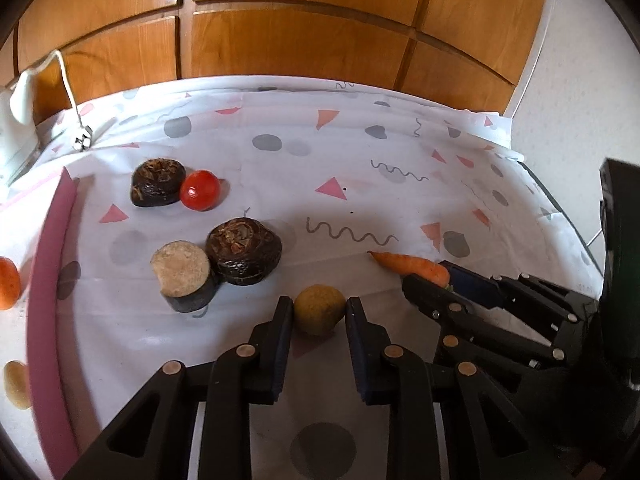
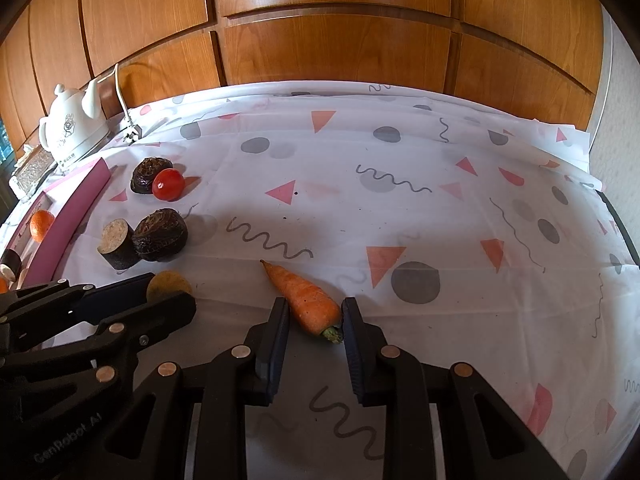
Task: Organize fruits
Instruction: 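Grasp the second beige potato with the left tool while the right tool holds the carrot, then lift the potato and carrot and carry both toward the tray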
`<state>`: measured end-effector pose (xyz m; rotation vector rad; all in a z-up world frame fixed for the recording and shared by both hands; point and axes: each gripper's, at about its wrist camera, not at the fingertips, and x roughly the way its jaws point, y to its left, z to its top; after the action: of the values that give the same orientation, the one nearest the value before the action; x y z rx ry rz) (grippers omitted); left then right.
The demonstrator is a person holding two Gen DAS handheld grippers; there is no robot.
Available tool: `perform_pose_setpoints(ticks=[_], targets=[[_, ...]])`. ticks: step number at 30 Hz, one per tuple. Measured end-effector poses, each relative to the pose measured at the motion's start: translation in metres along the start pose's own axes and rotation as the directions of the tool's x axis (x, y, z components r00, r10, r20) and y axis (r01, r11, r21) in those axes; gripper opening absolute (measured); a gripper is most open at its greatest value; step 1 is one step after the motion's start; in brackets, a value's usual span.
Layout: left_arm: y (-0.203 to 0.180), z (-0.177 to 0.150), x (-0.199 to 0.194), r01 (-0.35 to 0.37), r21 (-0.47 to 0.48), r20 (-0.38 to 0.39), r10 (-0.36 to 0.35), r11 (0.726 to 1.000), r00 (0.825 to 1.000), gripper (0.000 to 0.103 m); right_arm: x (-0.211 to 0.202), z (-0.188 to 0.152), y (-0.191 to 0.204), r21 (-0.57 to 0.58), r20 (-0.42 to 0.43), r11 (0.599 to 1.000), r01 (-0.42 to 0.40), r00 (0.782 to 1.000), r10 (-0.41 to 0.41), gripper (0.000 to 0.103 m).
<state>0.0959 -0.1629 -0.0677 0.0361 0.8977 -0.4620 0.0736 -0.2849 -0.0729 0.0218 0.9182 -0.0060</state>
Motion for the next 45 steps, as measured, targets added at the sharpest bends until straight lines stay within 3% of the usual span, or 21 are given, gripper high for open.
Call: perform_pose_setpoints(ticks=[7,38,45], targets=[[0.021,-0.019,-0.018,-0.085,-0.028,0.042,0.086,0.996,0.995,0.027,0.0,0.0,0.0,0.0,-0.003,1.0,0.0,1.0,0.0,0.027],[0.022,-0.025,-0.013,-0.083,-0.013,0.061,0.083,0.996,0.995,0.027,0.001,-0.002,0.003,-0.011,0.002,1.0,0.017,1.0,-0.017,0.027],[0.021,-0.024,-0.022,-0.078,0.004,0.033,0.078,0.997,0.996,0.026,0.0,-0.002,0.002,-0.008,0.003,1.0,0.01,1.0,-0.01,0.027]])
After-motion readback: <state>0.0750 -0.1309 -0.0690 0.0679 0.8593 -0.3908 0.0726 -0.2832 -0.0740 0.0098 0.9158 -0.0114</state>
